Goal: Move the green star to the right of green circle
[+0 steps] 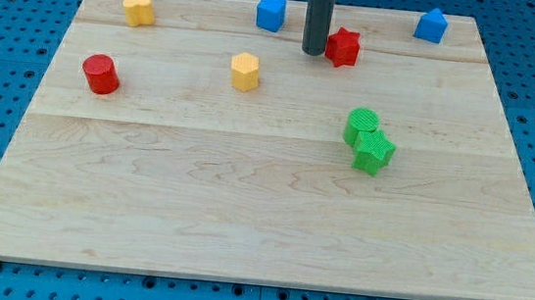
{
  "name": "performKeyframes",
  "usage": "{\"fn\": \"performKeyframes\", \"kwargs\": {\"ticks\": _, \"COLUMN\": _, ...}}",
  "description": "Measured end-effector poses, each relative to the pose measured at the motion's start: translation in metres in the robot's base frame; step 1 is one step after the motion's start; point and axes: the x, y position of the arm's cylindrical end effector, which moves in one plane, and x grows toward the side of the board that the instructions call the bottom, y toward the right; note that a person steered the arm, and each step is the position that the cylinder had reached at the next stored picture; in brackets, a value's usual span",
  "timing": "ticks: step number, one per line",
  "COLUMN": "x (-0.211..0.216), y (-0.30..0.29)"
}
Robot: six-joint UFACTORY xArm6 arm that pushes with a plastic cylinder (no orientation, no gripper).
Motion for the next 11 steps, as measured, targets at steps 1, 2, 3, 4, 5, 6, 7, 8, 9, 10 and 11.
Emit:
{"fn": "performKeyframes", "kwargs": {"ticks": 1, "x": 0.056, "y": 0.018}}
{"fn": "performKeyframes", "kwargs": {"ticks": 2, "x": 0.097, "y": -0.006}}
{"fn": "performKeyframes", "kwargs": {"ticks": 3, "x": 0.167, "y": 0.012}}
{"fn": "performKeyframes", "kwargs": {"ticks": 4, "x": 0.211, "y": 0.054}}
{"fn": "performKeyframes", "kwargs": {"ticks": 5, "x": 0.185, "y": 0.060}}
{"fn": "performKeyframes", "kwargs": {"ticks": 6, "x": 0.161, "y": 0.065}}
{"fn": "performKeyframes", "kwargs": {"ticks": 7, "x": 0.145, "y": 0.093}}
{"fn": "performKeyframes", "kwargs": {"ticks": 8, "x": 0.137, "y": 0.122}}
{"fn": "performKeyframes", "kwargs": {"ticks": 9, "x": 0.162, "y": 0.094}}
{"fn": "performKeyframes", "kwargs": {"ticks": 10, "x": 0.158, "y": 0.063}}
{"fn": "performKeyframes", "kwargs": {"ticks": 11, "x": 0.144, "y": 0.085}}
